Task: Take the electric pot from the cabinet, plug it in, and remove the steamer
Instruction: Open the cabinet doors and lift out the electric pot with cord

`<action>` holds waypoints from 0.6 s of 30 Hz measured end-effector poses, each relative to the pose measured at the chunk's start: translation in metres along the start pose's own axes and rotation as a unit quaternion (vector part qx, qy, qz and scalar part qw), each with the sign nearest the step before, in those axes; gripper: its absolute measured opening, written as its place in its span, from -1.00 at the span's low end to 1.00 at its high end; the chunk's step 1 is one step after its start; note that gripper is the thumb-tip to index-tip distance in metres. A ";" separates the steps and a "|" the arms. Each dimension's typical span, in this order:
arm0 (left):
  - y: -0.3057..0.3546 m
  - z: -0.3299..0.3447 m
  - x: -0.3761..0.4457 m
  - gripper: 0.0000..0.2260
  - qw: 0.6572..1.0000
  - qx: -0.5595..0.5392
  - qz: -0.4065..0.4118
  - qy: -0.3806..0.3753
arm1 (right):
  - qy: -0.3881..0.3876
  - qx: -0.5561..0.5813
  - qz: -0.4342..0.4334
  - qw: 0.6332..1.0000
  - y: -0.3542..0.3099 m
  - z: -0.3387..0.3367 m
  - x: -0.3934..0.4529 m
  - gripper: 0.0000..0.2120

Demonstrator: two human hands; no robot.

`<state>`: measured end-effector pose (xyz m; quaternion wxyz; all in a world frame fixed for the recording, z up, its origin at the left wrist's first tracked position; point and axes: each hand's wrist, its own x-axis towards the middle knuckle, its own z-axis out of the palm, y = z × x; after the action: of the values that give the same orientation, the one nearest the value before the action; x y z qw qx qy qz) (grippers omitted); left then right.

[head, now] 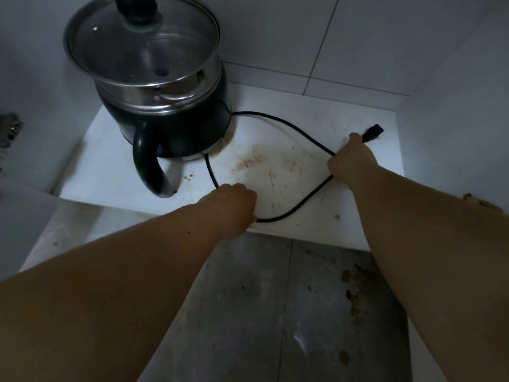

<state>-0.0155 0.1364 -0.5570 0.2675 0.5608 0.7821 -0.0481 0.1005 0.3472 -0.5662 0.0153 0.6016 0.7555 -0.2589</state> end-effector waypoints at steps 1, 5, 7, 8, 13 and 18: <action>0.001 0.001 -0.003 -0.78 0.999 -0.044 -0.003 0.013 | 0.008 0.033 0.009 0.999 -0.003 0.000 -0.002 -0.34; -0.009 -0.007 -0.029 -0.81 0.947 -0.214 -0.045 0.233 | -0.044 0.231 0.088 0.968 -0.015 -0.010 -0.006 -0.59; -0.019 -0.019 -0.046 -0.83 0.890 -0.253 -0.040 0.376 | -0.104 0.385 0.152 0.904 -0.028 -0.015 -0.015 -0.87; -0.025 -0.026 -0.053 -0.83 0.864 -0.259 -0.032 0.431 | -0.119 0.440 0.168 0.874 -0.035 -0.017 -0.022 -0.94; -0.061 -0.045 -0.065 -0.62 0.750 -0.298 -0.233 0.543 | -0.102 0.499 0.137 0.850 -0.066 -0.024 -0.056 -0.86; -0.081 -0.052 -0.054 -0.51 0.717 -0.531 -0.340 0.297 | -0.073 0.587 0.142 0.794 -0.082 -0.035 -0.079 -0.90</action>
<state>-0.0956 0.0804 -0.5059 0.2412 0.0088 0.8564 0.4564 0.0569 0.2789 -0.4784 -0.2488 0.5751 0.3607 -0.6909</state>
